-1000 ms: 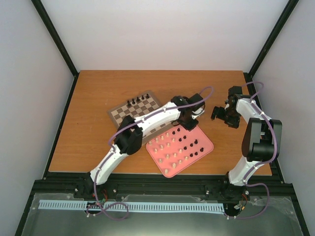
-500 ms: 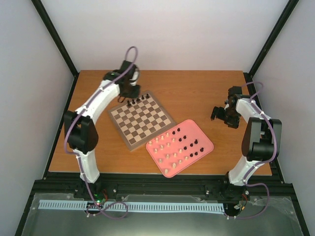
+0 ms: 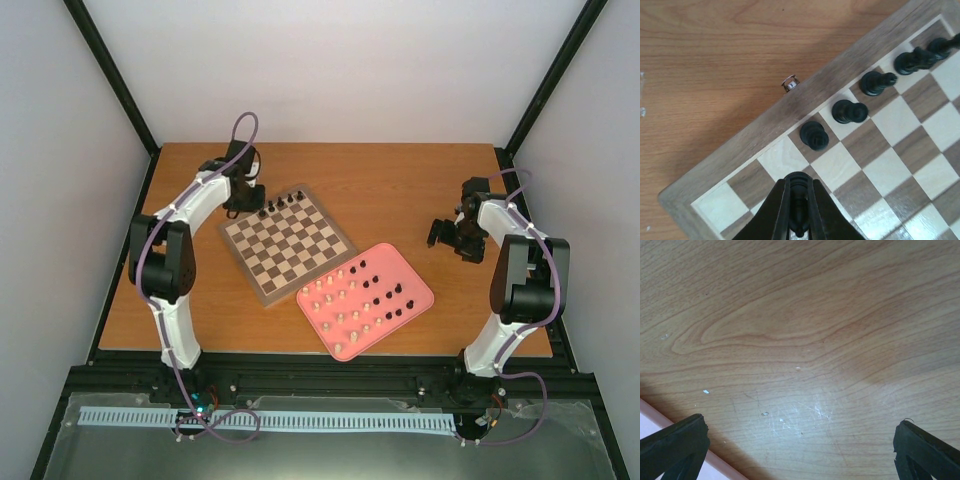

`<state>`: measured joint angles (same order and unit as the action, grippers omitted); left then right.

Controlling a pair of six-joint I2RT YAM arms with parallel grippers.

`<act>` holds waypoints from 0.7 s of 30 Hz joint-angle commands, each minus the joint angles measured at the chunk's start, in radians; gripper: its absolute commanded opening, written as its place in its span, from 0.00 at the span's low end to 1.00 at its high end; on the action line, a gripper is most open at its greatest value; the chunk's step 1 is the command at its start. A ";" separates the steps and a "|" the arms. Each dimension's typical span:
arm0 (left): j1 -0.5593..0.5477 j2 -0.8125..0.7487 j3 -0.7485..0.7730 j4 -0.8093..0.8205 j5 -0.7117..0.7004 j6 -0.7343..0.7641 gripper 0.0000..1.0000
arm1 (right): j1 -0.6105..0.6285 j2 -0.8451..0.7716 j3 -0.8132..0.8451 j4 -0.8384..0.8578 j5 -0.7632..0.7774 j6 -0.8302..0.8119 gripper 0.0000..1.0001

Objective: Set up the chess pieces on the board
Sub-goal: Place the chess piece on the chessboard.

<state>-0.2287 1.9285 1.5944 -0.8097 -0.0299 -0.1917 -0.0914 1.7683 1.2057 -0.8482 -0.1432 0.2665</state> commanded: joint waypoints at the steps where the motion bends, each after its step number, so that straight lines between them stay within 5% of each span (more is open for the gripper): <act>1: 0.007 0.067 0.041 0.048 0.002 -0.021 0.01 | -0.006 0.006 0.022 -0.004 0.010 -0.013 1.00; 21: 0.020 0.156 0.075 0.024 -0.035 -0.009 0.01 | -0.006 0.019 0.021 -0.005 0.015 -0.018 1.00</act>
<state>-0.2188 2.0636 1.6234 -0.7849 -0.0502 -0.1951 -0.0914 1.7718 1.2060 -0.8486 -0.1390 0.2539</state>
